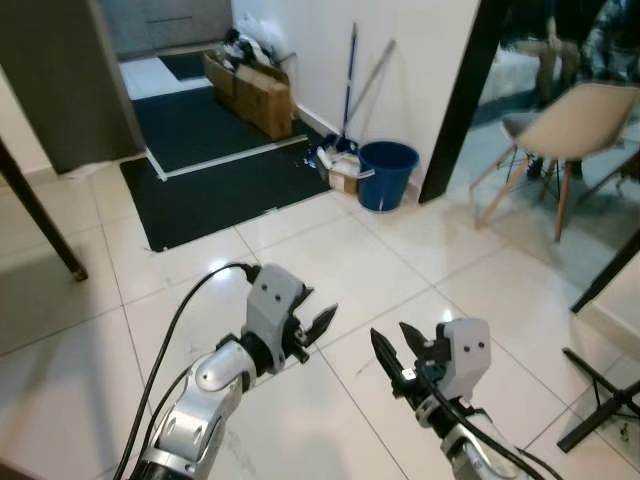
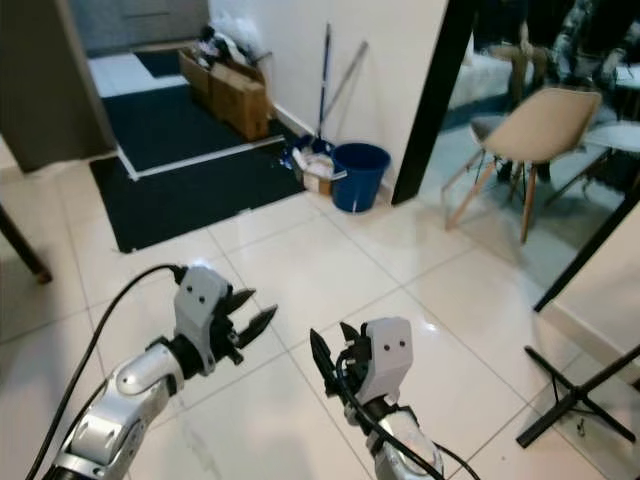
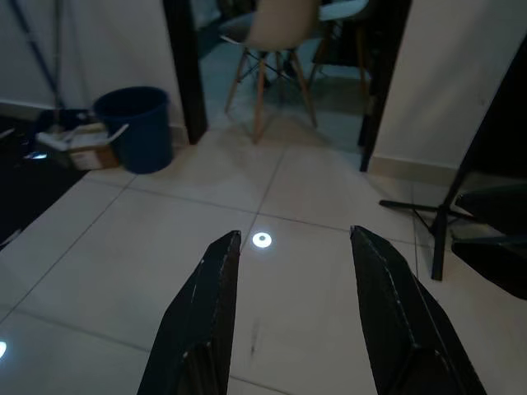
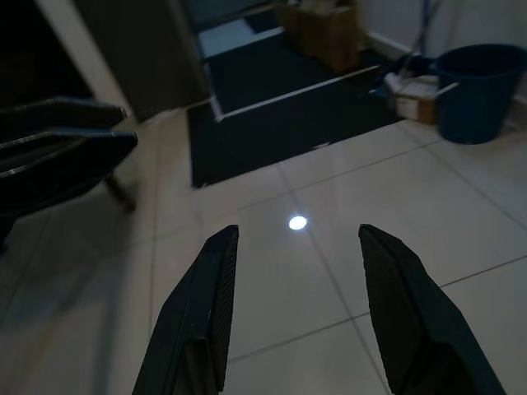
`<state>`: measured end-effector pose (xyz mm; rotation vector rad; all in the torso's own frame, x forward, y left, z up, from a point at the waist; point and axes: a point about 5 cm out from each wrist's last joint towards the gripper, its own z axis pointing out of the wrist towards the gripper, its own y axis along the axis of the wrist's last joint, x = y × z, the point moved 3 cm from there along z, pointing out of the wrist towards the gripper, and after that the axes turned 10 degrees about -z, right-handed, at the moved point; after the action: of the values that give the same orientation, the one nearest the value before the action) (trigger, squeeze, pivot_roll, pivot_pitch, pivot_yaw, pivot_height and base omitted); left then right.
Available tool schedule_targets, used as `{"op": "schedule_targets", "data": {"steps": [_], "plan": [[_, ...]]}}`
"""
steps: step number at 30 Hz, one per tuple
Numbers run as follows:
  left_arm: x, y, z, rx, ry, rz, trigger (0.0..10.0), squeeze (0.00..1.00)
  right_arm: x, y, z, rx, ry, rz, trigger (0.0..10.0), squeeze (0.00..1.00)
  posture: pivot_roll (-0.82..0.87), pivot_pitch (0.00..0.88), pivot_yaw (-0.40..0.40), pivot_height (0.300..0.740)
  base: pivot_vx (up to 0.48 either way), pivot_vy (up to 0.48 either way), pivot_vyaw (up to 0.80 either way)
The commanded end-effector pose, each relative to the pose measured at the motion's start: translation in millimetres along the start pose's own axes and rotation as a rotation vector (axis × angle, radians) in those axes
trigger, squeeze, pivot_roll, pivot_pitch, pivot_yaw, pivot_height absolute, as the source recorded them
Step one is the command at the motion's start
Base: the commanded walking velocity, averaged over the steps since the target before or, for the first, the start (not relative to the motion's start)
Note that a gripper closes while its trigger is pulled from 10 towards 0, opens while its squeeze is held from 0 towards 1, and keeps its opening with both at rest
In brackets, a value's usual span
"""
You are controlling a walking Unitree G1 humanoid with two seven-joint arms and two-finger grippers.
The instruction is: Setting the table
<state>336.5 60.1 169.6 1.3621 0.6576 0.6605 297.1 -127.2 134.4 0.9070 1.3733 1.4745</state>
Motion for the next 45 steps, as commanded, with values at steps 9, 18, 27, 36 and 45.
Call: {"op": "schedule_targets", "data": {"steps": [9, 18, 27, 36, 45], "plan": [[-4.1, -4, 0.3, 0.014, -0.011, -0.002, 10.0, 0.00, -5.2, -4, -3.6, 0.013, -0.026, -0.001, 10.0, 0.00, -0.06, 0.116, 0.117, 0.740, 0.480, 0.000, -0.55], [8.4, -12, -6.3, 0.027, 0.072, 0.008, 10.0, 0.00, 4.0, 0, 3.0, -0.006, 0.001, -0.002, 10.0, 0.00, -0.05, 0.100, 0.114, 0.740, 0.480, 0.000, 0.00], [50.0, -29, -34.3, 0.069, 0.317, 0.027, 10.0, 0.00, 11.3, -7, 10.9, 0.007, 0.046, -0.020, 10.0, 0.00, 0.01, 0.069, 0.080, 0.740, 0.480, 0.000, 0.00], [59.6, -35, -52.9, 0.076, 0.402, 0.027, 10.0, 0.00, 12.1, -5, 18.6, 0.004, 0.082, -0.028, 10.0, 0.00, 0.02, 0.063, 0.051, 0.740, 0.480, 0.000, 0.00], [52.8, -37, -49.5, 0.074, 0.383, 0.046, 10.0, 0.00, 10.4, -6, 17.4, 0.004, 0.073, -0.035, 10.0, 0.00, 0.01, 0.071, 0.064, 0.740, 0.480, 0.000, 0.00]]}}
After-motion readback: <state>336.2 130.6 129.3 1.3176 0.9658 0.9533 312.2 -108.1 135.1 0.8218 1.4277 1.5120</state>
